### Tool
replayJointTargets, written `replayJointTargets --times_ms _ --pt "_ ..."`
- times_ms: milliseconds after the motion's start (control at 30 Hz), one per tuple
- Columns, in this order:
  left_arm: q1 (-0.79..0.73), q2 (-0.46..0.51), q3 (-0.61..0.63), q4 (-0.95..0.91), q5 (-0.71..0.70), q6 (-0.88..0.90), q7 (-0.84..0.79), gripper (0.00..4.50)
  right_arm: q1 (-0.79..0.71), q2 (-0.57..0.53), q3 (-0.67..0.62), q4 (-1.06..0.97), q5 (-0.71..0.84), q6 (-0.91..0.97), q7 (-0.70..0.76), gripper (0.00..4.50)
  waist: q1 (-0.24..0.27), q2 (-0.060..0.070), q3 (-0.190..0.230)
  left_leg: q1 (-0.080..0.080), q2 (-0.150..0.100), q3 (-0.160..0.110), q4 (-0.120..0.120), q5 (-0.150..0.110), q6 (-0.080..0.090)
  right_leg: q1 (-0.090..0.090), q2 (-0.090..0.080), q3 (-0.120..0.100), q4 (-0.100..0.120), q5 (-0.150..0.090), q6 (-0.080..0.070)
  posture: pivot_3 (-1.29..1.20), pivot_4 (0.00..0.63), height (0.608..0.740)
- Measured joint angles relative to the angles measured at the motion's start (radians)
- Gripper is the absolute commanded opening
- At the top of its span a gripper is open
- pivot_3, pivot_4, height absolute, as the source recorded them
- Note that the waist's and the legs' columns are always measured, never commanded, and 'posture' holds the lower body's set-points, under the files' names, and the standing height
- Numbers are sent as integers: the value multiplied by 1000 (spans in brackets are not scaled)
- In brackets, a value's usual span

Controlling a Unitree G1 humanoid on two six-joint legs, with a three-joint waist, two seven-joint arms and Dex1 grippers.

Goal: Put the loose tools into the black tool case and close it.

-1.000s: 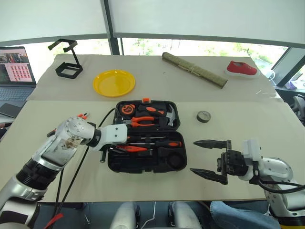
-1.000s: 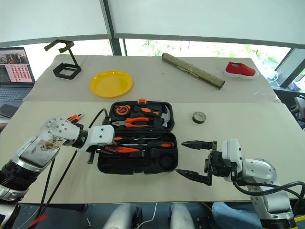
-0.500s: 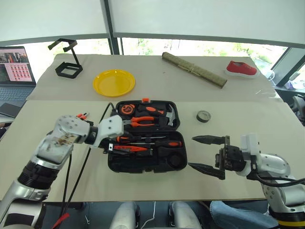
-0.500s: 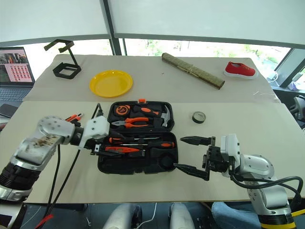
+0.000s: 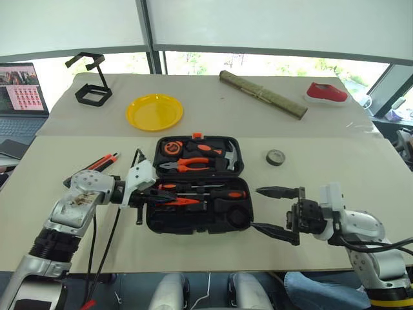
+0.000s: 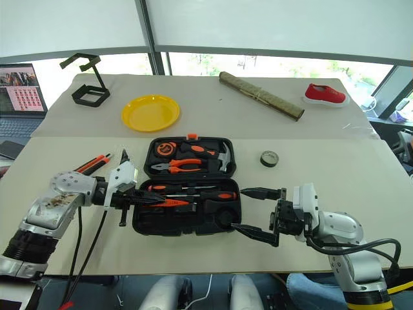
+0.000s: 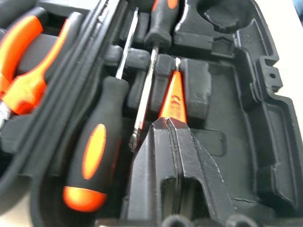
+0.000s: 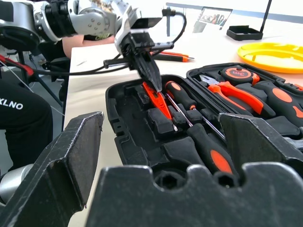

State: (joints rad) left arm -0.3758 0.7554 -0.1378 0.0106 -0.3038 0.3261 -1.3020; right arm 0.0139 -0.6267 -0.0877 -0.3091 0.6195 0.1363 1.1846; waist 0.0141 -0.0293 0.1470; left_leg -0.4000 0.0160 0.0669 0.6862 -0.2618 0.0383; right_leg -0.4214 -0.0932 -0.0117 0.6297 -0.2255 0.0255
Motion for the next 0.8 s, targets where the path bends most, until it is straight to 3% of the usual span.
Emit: replayJointTargets --times_ms 567,733,800 --pt "29 -20 -39 -92 48 83 153 88 -2 22 3 16 -13 -6 6 4500 -2 1 -1 6 0 0 0 0 0 5 0 1 1 0 0 0 150 740" --pt "70 -26 -28 -116 42 93 187 88 -2 28 3 16 -14 -7 5 4500 -5 1 -1 15 1 0 -1 0 0 15 0 1 0 -1 -1 0 150 740" --pt "127 -59 31 -128 22 61 231 605 -12 37 2 19 -15 -19 4 4500 -9 2 -2 17 1 0 -3 -1 0 15 0 2 -1 -1 -1 0 150 740"
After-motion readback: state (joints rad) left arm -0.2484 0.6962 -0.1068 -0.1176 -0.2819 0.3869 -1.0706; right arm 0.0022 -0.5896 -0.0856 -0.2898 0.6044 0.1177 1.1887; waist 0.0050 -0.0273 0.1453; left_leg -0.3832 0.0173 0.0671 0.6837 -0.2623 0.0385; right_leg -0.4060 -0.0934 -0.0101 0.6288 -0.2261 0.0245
